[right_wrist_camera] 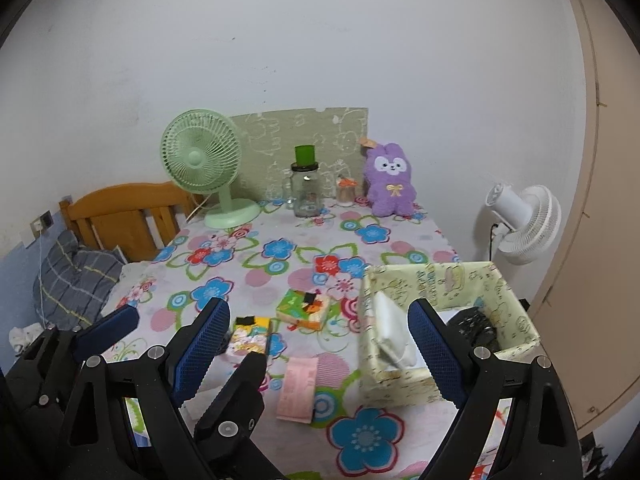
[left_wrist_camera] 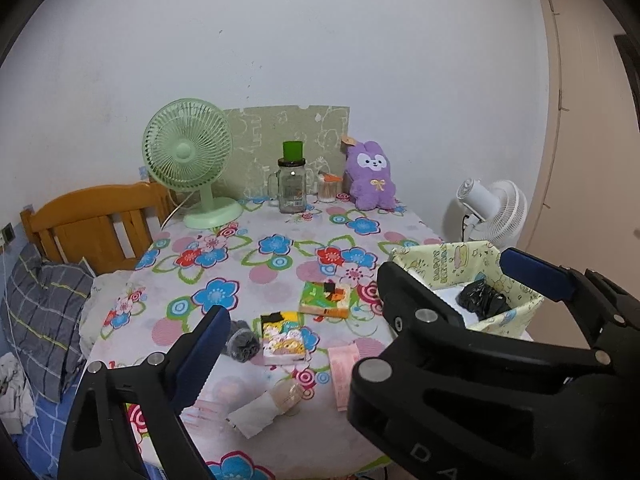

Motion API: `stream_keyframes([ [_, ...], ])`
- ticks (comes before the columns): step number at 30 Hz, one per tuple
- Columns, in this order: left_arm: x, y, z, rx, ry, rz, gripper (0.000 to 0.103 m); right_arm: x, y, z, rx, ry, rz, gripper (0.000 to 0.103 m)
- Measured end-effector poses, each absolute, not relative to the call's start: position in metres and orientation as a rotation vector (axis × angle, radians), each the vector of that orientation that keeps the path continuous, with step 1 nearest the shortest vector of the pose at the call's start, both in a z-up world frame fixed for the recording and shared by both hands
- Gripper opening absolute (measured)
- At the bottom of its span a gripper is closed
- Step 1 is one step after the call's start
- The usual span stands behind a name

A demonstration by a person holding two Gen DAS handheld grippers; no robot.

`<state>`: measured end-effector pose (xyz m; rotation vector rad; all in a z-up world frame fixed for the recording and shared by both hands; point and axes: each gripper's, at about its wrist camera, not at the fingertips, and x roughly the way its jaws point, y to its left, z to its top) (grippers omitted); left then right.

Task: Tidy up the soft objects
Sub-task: 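Withdraw both grippers from the box back over the table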

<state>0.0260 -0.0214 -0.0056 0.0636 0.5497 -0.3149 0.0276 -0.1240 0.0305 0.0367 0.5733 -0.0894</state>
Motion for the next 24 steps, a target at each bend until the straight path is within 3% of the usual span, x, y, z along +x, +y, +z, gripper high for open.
stream_keyframes([
  [24, 0.036, 0.039, -0.090, -0.028, 0.691, -0.128, 0.095, 0.033, -0.077, -0.050, 0.069, 0.601, -0.020, 0.093],
])
